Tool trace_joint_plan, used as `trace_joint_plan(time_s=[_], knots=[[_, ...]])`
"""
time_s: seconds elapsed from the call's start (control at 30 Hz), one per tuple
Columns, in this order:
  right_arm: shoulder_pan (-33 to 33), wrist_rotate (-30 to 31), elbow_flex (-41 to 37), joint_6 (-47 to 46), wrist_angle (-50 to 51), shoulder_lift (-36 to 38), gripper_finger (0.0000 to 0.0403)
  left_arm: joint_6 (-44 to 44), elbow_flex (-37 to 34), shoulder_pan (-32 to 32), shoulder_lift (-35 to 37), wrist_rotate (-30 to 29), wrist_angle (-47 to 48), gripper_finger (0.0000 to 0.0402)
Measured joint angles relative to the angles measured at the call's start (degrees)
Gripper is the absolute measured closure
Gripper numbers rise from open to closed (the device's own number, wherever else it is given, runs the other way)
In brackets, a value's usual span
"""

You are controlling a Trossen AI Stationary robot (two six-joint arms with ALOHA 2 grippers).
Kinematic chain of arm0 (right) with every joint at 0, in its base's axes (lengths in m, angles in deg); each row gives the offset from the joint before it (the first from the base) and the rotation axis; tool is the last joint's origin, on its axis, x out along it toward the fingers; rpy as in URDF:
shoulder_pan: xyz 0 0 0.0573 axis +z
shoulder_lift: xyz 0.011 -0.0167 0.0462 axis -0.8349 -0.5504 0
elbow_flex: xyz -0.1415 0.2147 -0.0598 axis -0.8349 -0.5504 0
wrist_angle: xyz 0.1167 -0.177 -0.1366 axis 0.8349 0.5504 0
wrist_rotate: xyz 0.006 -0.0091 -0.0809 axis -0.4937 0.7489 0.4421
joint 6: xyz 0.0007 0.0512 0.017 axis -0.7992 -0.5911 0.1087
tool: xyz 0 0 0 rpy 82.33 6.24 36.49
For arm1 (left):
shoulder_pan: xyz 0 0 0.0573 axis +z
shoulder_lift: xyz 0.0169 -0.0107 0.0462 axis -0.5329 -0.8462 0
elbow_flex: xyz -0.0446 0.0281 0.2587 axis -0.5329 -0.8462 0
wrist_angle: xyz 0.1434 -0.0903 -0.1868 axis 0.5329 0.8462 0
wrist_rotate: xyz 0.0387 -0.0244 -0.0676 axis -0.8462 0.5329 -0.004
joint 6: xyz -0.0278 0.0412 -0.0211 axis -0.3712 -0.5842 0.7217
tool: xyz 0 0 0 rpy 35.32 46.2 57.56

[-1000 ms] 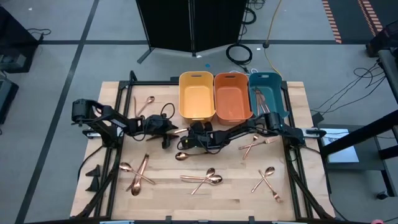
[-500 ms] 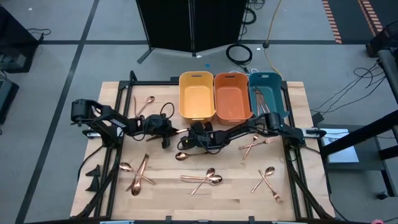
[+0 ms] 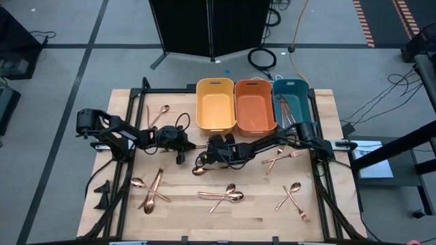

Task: Sort silverware
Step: Put the copper knife into the blue bin

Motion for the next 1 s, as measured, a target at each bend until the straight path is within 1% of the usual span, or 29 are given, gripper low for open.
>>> trace_joint_plan(time_s=[0.17, 0.57, 0.73, 0.87, 0.93, 1.0], knots=[[0.0, 0.1, 0.0, 0.3, -1.6, 0.0, 0.0403, -0.1, 0.0, 0.0, 0.0, 0.0, 0.0, 0.0384], [0.0, 0.2, 0.1, 0.8, -1.8, 0.0, 0.0403, -0.1, 0.1, 0.1, 0.1, 0.0, 0.0, 0.0383], [0.0, 0.0, 0.2, 3.0, -1.9, 0.0, 0.0403, -0.1, 0.1, 0.1, 0.1, 0.0, 0.0, 0.0383], [-0.4, -5.0, 0.2, 10.2, -1.9, 0.1, 0.0403, -0.1, 0.1, 0.1, 0.1, 0.3, 0.0, 0.0383], [-0.8, -6.9, 0.2, 11.1, -1.9, 0.1, 0.0403, -0.1, 0.1, 0.1, 0.1, 0.4, 0.0, 0.0382], [-1.2, -7.3, 0.2, 11.1, -2.0, 0.1, 0.0403, -0.1, 0.1, 0.1, 0.1, 0.4, 0.0, 0.0382]])
